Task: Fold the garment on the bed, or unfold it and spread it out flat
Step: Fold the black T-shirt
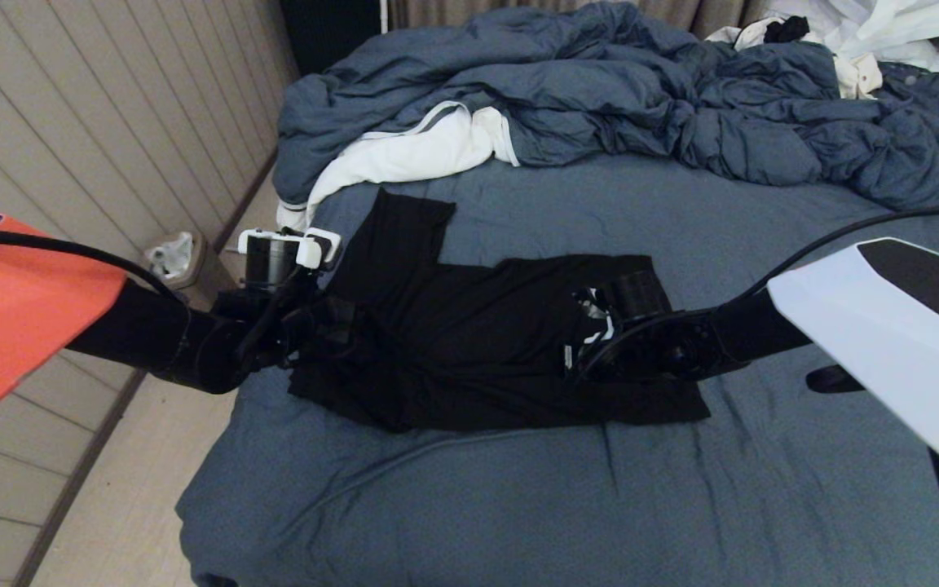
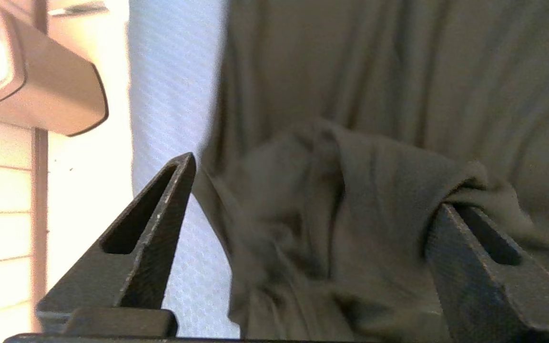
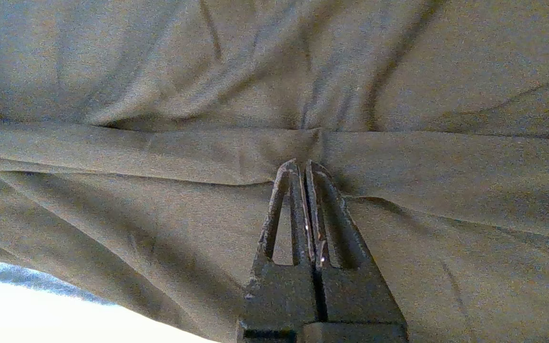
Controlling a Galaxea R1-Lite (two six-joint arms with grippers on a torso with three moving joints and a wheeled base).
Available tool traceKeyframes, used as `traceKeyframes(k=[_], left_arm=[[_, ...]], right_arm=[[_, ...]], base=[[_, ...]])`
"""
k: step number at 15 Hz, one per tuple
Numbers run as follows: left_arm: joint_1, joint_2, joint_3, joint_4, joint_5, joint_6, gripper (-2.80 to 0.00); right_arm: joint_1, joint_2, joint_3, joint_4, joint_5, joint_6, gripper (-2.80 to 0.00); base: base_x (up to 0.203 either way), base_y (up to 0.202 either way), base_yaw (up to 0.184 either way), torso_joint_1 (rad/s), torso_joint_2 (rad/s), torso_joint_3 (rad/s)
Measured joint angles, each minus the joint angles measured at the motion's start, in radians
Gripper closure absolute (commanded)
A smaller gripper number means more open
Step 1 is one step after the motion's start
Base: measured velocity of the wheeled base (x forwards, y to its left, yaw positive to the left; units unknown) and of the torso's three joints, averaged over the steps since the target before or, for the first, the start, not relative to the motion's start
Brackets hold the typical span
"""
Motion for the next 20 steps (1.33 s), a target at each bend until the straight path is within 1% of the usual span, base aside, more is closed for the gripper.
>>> traceKeyframes(k=[2,4,7,10,15,18,19,20], left_arm=[[-0.001,0.022,-0.008,0.001,-0.013,0.034,-2.80],[-0.002,0.043,-0.032,-0.003,-0.012,0.037,-2.80],[-0.003,0.059,-0.074,-0.011,0.005,0.022,-2.80],[-0.003,0.064,-0.123,-0.008,0.042,-0.015,-2.80],[-0.009,0.072,-0.123,-0.004,0.061,-0.017,-2.80],[-0.017,0.064,-0.119,0.058,0.051,-0.025,-2.80],[-0.022,0.057,-0.120,0.090,0.037,-0.039,-2.80],[-0.026,0.049,-0.126,0.136,0.009,-0.068,-2.80]], right_arm=[[-0.001,0.000,0.000,0.000,0.000,0.000,0.00],[-0.002,0.002,-0.003,0.000,0.000,0.000,0.00],[-0.003,0.002,-0.003,0.000,0.000,0.000,0.00],[-0.002,-0.001,0.000,0.000,-0.001,0.000,0.00],[0.000,-0.013,0.003,0.000,-0.001,0.000,0.00],[-0.001,-0.015,0.003,0.000,0.000,0.000,0.00],[0.000,-0.016,0.003,0.000,0.000,0.000,0.00],[0.000,-0.016,0.003,0.000,0.000,0.000,0.00]], base=[[0.000,0.000,0.000,0.000,0.00,0.000],[0.000,0.000,0.000,0.000,0.00,0.000],[0.000,0.000,0.000,0.000,0.00,0.000],[0.000,0.000,0.000,0.000,0.00,0.000],[0.000,0.000,0.000,0.000,0.00,0.000],[0.000,0.000,0.000,0.000,0.00,0.000],[0.000,0.000,0.000,0.000,0.00,0.000],[0.000,0.000,0.000,0.000,0.00,0.000]])
